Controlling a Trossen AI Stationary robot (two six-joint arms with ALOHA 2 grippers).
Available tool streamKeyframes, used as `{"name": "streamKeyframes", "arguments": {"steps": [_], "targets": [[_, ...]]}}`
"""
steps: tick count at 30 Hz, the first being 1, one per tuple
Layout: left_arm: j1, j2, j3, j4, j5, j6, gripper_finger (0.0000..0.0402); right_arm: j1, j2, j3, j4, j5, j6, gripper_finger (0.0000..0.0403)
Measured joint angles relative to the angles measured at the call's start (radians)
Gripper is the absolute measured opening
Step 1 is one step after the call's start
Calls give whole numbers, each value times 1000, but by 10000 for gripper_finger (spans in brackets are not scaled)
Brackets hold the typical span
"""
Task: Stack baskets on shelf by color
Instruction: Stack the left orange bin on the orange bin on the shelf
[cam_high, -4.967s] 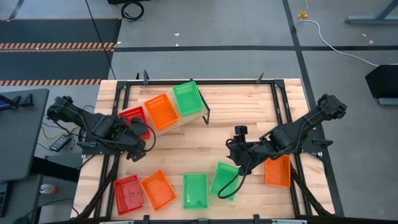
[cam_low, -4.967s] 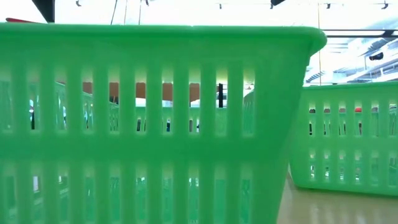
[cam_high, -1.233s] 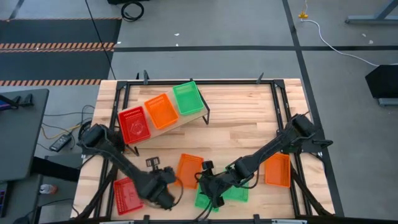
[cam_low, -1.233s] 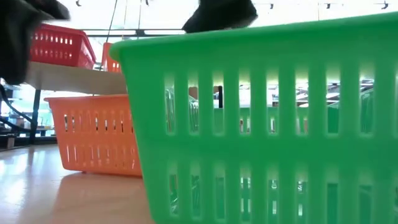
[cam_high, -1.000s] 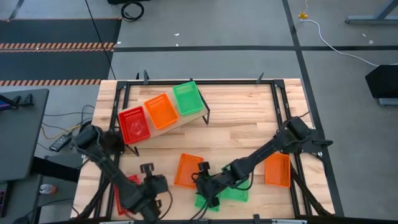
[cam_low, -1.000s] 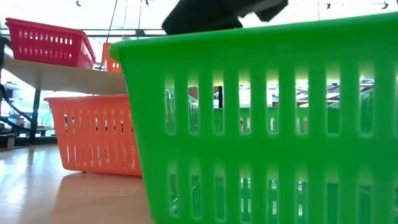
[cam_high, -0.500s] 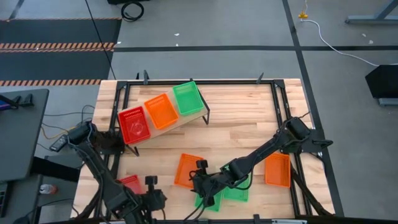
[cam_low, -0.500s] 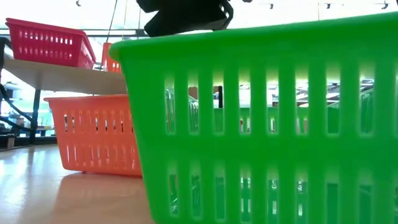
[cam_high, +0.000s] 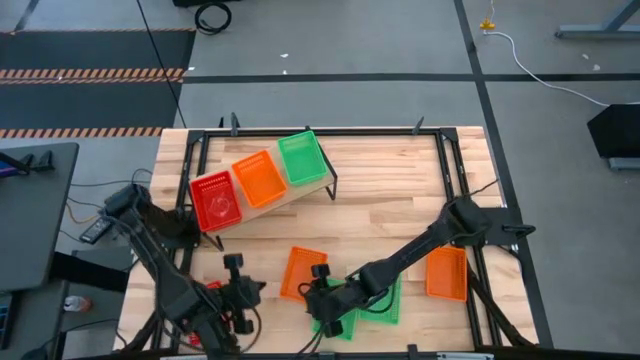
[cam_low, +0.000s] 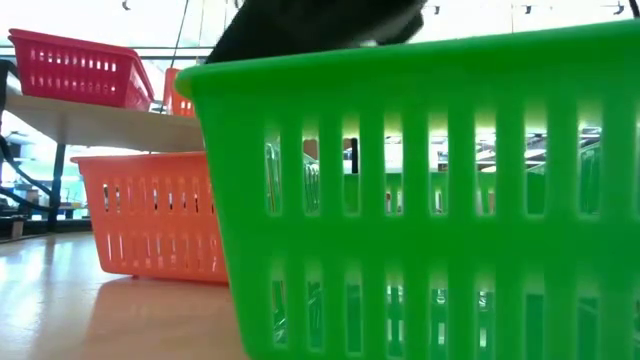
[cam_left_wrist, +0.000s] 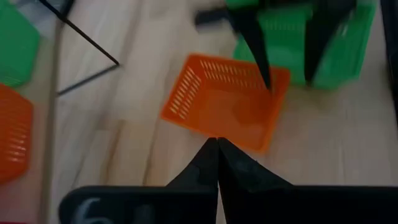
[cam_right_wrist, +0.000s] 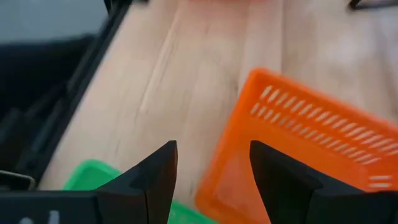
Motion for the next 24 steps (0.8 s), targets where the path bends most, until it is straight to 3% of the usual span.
{"name": "streamKeyframes", "arguments": {"steps": [4,12,16,24], "targets": [[17,-90,-29,36,-37,32,4,0,68,131,-119,23,1,208],[64,-313,-299,434,30,161,4,-8,197,356,-376,57,86,208],[74,-388,-406,583,49,211,4,-22,243,392,-424,42,98,208],[71,-420,-435,615,33,216,8,-46,247,394,-453,2,108,204]]}}
